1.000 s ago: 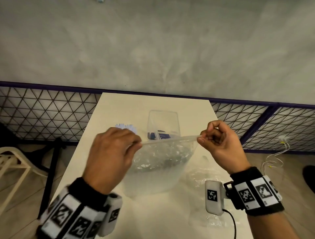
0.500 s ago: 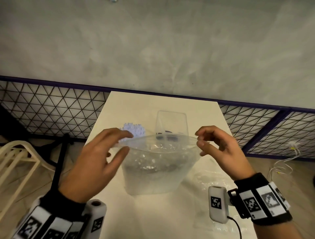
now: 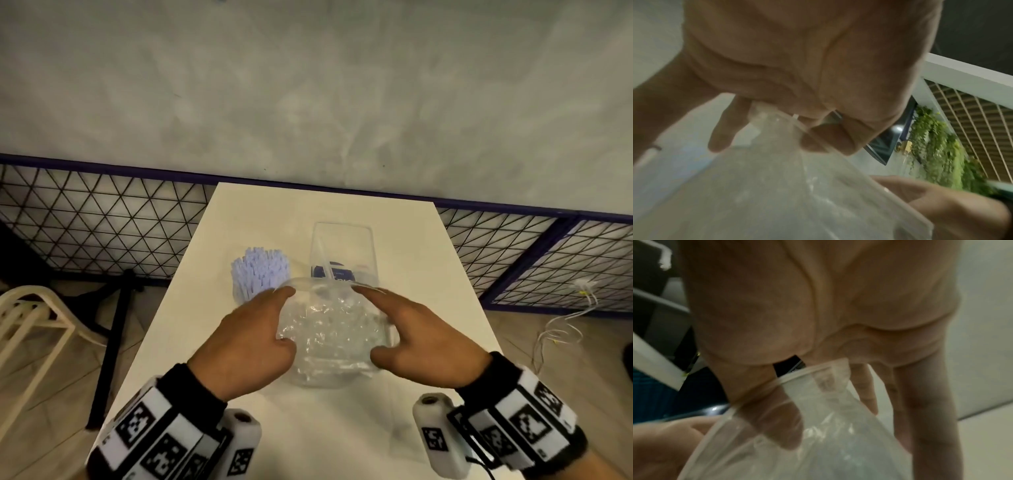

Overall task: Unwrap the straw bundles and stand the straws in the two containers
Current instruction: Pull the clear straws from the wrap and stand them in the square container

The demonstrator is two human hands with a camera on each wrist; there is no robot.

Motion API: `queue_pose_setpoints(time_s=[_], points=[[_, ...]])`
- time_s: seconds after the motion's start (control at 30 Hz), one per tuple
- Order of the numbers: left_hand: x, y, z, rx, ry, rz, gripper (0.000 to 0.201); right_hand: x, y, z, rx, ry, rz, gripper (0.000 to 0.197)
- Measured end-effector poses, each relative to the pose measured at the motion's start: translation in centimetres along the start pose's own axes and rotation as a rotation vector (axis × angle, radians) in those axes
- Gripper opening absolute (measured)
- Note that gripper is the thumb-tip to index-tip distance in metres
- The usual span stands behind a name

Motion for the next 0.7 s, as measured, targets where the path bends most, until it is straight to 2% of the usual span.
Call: queue_pose_setpoints(time_s=[0.1, 0.2, 0.33, 0.4, 0.5, 0.7], points=[[0.5, 0.0, 0.7, 0.002, -0.021, -0.244, 0.055, 0.1, -0.1, 0.3, 0.012, 0.052, 0.183, 0.096], [0.7, 0.4, 1.6, 0.009, -0.052, -0.42, 0.047, 0.5, -0.3, 0.6, 0.008, 0.053, 0.362, 0.098], [0.5, 1.4, 1.9, 0.015, 0.032, -0.528, 0.057, 1.1, -1.5, 1.2, 0.038, -0.002, 0.529, 0.089], [0.7, 1.9, 2.1, -0.001, 0.086, -0.558, 0.055, 1.4, -2.2, 1.5, 0.067, -0.021, 0.606, 0.083], [1.5, 2.7, 2.9, -0.042, 0.17, -0.58, 0.064, 2.1, -3.1, 2.2, 0.117, -0.034, 0.707, 0.072], [2.7, 4.4, 4.3, -0.082, 0.332, -0.689, 0.053, 5.0, -5.4, 3.4, 0.221, -0.095, 0.854, 0.055]])
Point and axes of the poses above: each hand's wrist, its own z-axis towards the middle knuckle, its own x-axis out of the palm, y = z × x, the point moved 1 cm from there along z, towards the middle knuckle, and after that the axes turned 8 degrees about -x, right-handed, at the moved point
